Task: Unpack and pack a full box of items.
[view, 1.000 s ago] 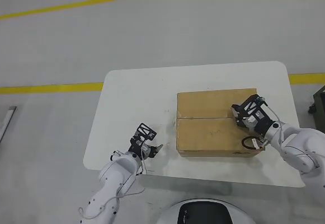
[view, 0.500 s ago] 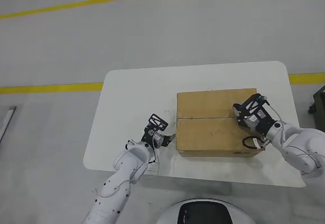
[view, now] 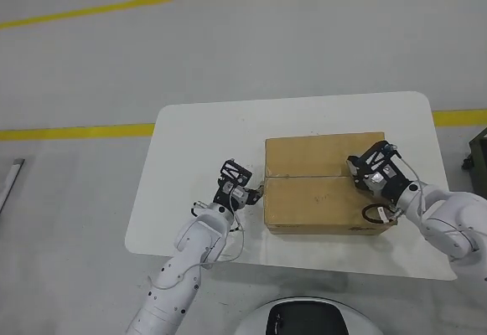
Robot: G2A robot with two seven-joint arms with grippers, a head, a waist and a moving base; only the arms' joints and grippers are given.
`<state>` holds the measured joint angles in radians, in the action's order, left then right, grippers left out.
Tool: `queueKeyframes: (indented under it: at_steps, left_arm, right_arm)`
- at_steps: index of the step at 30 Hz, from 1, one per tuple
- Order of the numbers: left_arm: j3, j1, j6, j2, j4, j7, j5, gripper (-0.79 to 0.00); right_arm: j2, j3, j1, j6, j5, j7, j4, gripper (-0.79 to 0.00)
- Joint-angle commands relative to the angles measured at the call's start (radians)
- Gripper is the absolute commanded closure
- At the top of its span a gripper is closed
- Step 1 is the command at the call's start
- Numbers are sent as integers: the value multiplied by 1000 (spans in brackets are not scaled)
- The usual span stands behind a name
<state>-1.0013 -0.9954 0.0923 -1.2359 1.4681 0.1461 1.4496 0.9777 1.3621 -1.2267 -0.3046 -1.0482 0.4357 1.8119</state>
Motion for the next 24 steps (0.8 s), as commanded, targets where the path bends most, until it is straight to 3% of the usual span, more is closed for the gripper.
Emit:
queueKeyframes:
  at_steps: [1, 10, 24]
  left_arm:
    - [-5, 3, -8, -4, -2, -6, -22, -785]
    - [-16, 31, -18, -16, 8, -20, -35, -785]
    - [-79, 17, -36, -24, 76, -4, -92, -785]
  right_arm:
    - [1, 2, 2, -1, 0, 0, -3, 0]
    - [4, 12, 3, -3, 1, 3, -8, 0]
    - [10, 12, 13, -5, 0, 4, -18, 0]
